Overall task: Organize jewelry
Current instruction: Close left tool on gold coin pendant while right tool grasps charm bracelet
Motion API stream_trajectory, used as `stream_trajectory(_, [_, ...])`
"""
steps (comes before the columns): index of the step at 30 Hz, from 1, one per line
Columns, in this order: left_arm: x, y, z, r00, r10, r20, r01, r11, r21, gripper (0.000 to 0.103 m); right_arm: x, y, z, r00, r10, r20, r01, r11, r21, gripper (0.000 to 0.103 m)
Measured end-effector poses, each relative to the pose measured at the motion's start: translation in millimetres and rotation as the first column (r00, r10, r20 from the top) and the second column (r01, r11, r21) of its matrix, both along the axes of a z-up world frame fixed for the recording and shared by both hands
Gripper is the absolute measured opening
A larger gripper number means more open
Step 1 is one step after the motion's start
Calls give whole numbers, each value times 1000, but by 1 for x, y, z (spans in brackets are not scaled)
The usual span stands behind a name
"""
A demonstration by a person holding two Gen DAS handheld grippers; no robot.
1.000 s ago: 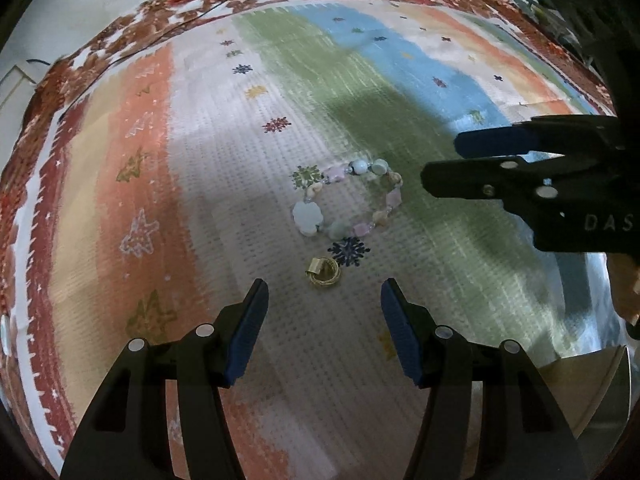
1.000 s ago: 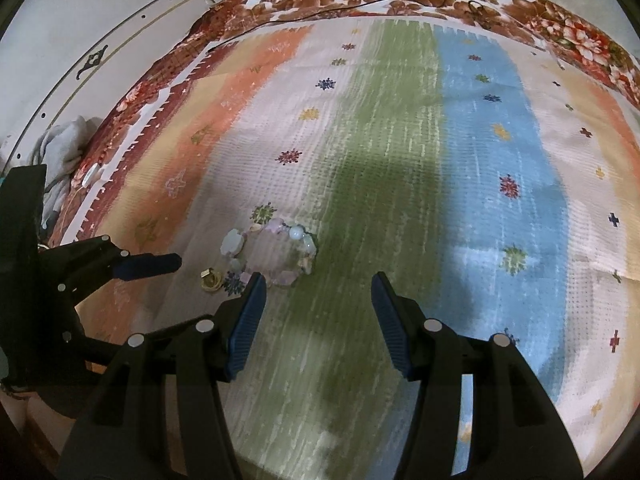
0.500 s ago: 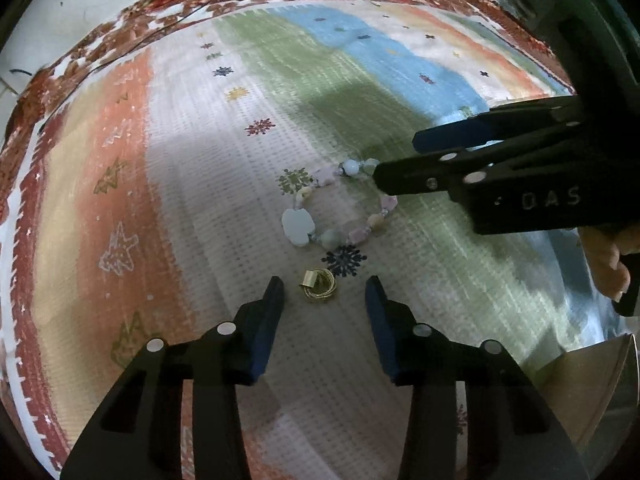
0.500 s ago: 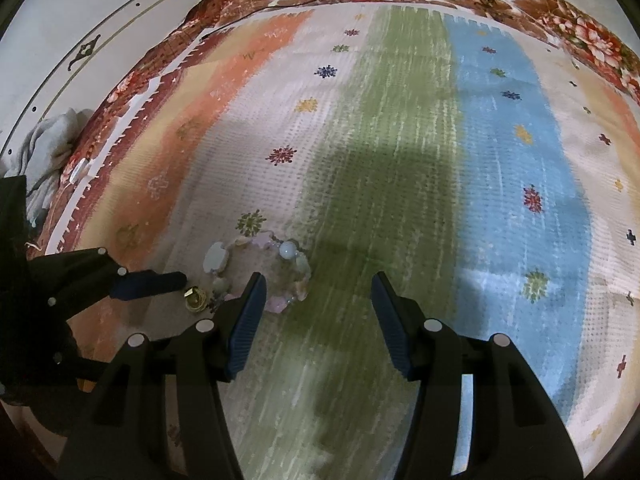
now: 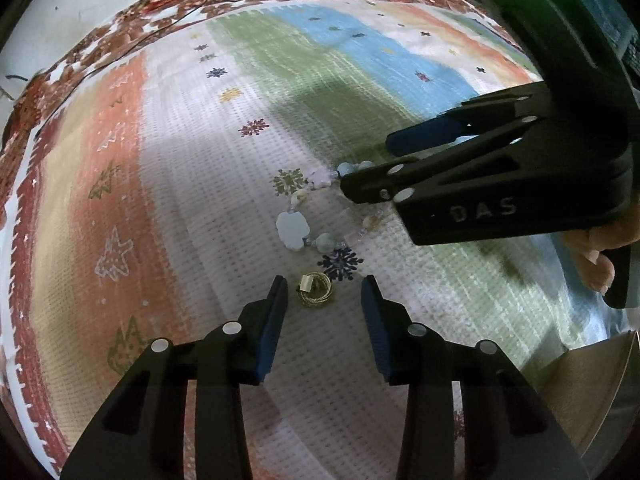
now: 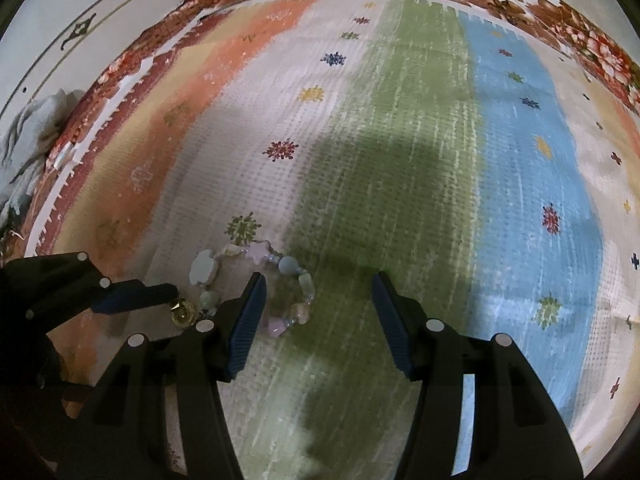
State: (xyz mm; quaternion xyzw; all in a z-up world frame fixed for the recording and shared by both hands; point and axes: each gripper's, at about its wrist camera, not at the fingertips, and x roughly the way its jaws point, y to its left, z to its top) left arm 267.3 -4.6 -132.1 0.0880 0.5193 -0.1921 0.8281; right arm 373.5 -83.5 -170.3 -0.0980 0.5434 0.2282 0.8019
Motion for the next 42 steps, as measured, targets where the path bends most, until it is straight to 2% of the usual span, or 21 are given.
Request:
stream_trajectory(9, [-1,0,0,1000,-8,-3,8,1000,-6,34,-4,5,-4,999,32,41,-30,998,-63,56])
stream_trajectory(13, [-1,0,-1,1000,-8,-3,8,1000,-5,34,-7,8,-4,998,48,47,-45,997,-67,48])
stream_trajectory(14, [-1,0,-1,1000,-8,-3,8,1000,-6,31,-7,9,-4,998,52,47,-49,996,-68,45])
stream_trajectory(15, [-1,0,-1,1000,-11,-3,11,1000,-7,23,-8,10,-4,997,57,49,-53,996,-70,45])
stream_trajectory(18, [-1,1,-2,1000,-15,-1,15,1000,-8,22,-9,10,-4,997,61,50,-58,996,-71,40])
stream_trajectory(22, [-1,2,-2,1000,-6,1,6,1000,2,17,-11,12,-3,996,79,41,-77,995,-68,16])
stream_trajectory(24, [-2,-1,-3,1000,-4,21,3,1000,29,15,-12,13,-3,996,85,39,-83,994,-67,11])
stream_trajectory(26, [-2,-3,-2,1000,0,24,-1,999,43,14,-13,14,-3,995,88,47,-84,994,-69,10])
stream_trajectory(27, [-1,-3,-2,1000,4,23,-5,999,45,0,-14,14,-3,995,88,50,-85,994,-68,10])
stream_trajectory(31, [2,3,0,1000,24,6,-25,999,24,0,-15,12,-1,994,89,55,-86,994,-63,10])
stream_trajectory(42, [0,4,7,999,32,20,-33,999,21,0,-22,7,8,995,69,76,-64,996,-62,10])
